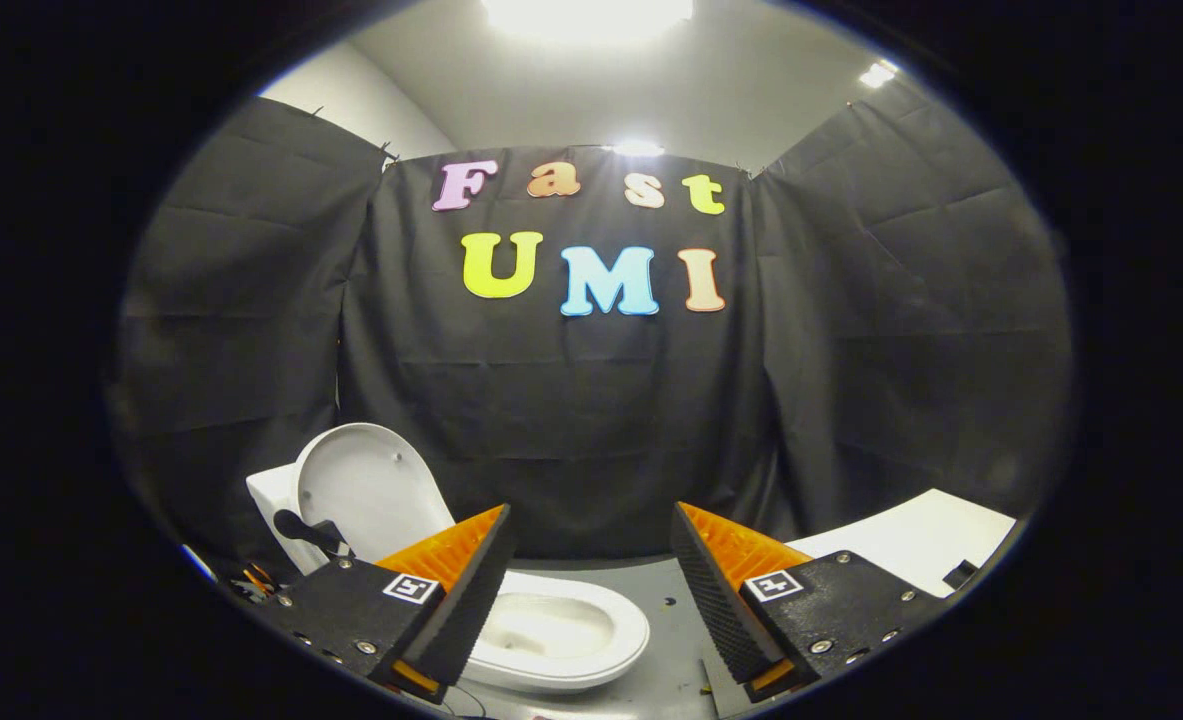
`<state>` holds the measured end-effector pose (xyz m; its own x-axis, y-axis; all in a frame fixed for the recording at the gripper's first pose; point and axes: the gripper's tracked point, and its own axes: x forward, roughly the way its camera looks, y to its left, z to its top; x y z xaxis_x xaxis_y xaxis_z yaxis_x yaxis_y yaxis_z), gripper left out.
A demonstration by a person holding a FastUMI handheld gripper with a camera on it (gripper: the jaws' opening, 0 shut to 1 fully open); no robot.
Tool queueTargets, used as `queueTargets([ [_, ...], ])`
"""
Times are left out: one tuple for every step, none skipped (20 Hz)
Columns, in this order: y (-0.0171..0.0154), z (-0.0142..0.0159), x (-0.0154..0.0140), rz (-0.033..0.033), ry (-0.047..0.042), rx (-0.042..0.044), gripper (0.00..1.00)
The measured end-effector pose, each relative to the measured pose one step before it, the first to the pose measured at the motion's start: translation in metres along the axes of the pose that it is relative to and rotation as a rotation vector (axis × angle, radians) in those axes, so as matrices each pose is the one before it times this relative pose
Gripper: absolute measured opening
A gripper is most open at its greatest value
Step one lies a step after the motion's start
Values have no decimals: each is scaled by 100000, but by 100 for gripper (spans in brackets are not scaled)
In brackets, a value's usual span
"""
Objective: Open the toilet lid.
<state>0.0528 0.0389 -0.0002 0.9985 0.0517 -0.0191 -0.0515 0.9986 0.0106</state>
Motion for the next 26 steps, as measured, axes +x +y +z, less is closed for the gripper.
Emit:
queueTargets([
  [-570, 724, -347, 1099, -1356, -626, 95],
  [-1052, 825, -226, -455, -1118, -749, 95],
  [-1424, 860, -93, -1248, -1405, -710, 95],
  [-1035, 861, 19, -680, -913, -285, 95],
  [-578, 591, -40, -4, -521, -89, 95],
  [-700, 599, -148, -184, -552, -594, 95],
  [-817, 300, -410, -582, -71, -698, 95],
  [-654, 97, -494, -26, 78, -852, 95],
  [-519, -96, -595, 245, -40, -314, 95],
  [-374, -46, -625, 463, -595, 920, 95],
  [-190, 23, -549, 1043, -1023, 1482, 95],
  [-214, 2, -518, -182, -1473, 1429, 95],
  [-744, -110, -321, -1268, -1090, 607, 95],
  [-526, -235, -144, -1208, -568, -382, 95],
  [-130, -544, -221, -751, 389, -841, 95],
  [-268, -294, 10, -1147, 555, -1070, 95],
  [-389, -247, 85, -1195, 562, -1386, 95],
  [-123, -115, 118, -368, 348, -1013, 95],
  [151, -401, -57, 68, 665, -451, 95],
  [78, -227, 41, 236, 680, 185, 95],
  [71, -306, 103, 260, 432, 346, 95],
  [-36, -317, 93, -369, 752, 499, 95],
  [35, -479, 239, 49, 1133, 260, 95],
  [33, -343, 81, -104, 966, 108, 95],
  [83, -242, 92, -20, 572, 25, 95],
  [64, -47, 5, 89, -59, -15, 95],
])
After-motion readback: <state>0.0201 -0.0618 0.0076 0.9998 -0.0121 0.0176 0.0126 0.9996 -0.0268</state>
